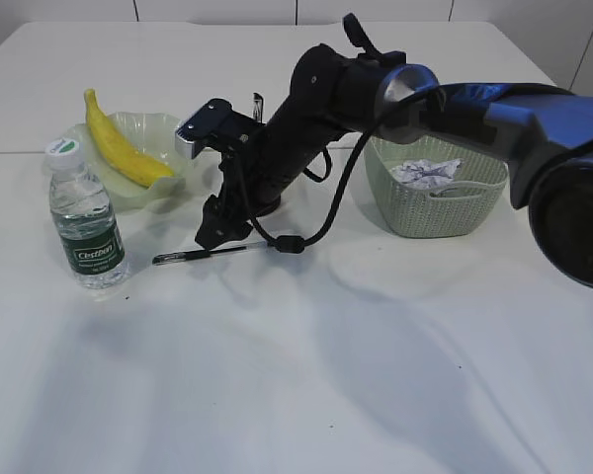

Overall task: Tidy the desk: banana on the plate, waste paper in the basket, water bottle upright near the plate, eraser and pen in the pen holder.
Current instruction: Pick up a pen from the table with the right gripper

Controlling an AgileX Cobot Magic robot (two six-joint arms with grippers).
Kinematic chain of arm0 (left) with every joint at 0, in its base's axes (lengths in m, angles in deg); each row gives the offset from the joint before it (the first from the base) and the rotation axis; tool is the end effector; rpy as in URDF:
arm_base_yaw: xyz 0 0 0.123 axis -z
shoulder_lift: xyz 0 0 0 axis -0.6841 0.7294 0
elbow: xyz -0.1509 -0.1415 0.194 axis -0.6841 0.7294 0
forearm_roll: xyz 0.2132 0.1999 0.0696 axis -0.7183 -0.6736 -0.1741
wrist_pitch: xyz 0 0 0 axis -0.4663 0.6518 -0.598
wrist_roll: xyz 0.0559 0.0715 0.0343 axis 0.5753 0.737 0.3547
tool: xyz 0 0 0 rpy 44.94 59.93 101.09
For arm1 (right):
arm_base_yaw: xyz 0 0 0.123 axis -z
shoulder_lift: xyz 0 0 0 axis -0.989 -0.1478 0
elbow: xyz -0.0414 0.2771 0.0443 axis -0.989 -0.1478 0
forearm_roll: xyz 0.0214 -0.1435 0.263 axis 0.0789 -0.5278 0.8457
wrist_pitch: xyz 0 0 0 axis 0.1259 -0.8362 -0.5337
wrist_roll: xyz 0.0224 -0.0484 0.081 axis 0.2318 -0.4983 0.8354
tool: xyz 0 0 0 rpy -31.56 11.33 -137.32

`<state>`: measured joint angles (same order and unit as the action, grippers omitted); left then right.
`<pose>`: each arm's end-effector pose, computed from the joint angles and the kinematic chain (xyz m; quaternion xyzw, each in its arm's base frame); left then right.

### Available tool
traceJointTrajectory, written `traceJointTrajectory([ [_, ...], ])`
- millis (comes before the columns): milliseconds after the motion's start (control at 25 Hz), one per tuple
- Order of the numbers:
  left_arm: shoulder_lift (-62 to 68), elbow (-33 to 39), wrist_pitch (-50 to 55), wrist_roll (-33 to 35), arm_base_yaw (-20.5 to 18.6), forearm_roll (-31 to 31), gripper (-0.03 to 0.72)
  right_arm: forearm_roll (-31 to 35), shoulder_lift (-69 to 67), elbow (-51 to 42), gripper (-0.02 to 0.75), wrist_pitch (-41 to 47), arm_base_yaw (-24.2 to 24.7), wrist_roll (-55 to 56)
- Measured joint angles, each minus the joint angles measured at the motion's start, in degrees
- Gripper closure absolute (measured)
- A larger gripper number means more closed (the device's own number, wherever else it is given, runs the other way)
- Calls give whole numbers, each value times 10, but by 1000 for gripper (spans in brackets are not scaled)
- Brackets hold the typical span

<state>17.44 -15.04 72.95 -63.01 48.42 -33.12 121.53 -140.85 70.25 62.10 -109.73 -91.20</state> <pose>0.2144 -0.0260 0.3515 0.0276 0.9434 -0.0545 0.3261 0.4948 0.3118 0.1387 -0.5494 0.7727 0.1907 0.2543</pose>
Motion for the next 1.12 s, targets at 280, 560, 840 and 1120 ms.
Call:
traceJointTrajectory([
  [280, 0, 0, 0, 0, 0, 0, 450, -18, -5, 12, 217, 7, -1, 9],
  [560, 0, 0, 0, 0, 0, 0, 450, -18, -25, 13, 216, 19, -1, 12],
  [840, 0, 0, 0, 0, 0, 0, 450, -18, -40, 13, 217, 20, -1, 21],
  [1120, 0, 0, 0, 1, 0, 0, 450, -18, -47, 21, 216, 16, -1, 29],
])
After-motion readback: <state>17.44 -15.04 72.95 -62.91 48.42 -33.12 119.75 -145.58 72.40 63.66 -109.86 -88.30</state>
